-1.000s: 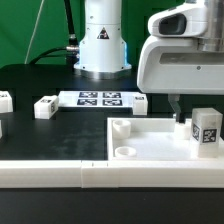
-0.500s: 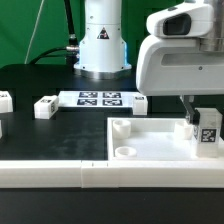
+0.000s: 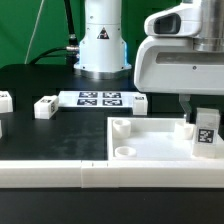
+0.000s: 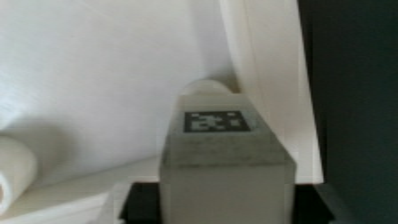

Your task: Assemble one leg

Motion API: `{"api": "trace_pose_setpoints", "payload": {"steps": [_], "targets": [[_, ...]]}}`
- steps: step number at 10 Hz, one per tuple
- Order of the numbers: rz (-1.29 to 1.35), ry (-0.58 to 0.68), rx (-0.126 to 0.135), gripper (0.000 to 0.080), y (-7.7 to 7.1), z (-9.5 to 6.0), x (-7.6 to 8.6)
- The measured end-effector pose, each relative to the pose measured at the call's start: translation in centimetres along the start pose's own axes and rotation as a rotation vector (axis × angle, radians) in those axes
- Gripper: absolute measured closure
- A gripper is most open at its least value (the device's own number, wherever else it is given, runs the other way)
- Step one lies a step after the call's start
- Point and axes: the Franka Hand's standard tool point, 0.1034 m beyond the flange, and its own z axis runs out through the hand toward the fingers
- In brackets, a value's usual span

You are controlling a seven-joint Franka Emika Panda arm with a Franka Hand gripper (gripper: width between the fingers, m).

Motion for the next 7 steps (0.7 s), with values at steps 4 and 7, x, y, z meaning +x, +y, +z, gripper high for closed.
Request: {"api": "trace_pose_setpoints", "payload": {"steps": [4, 7], "targets": [[0.528, -0.001, 0.026, 0.0508, 0.39, 0.00, 0.06], [0.932, 0.018, 0.058, 0.0508, 0.66, 0.01, -0.26]]}}
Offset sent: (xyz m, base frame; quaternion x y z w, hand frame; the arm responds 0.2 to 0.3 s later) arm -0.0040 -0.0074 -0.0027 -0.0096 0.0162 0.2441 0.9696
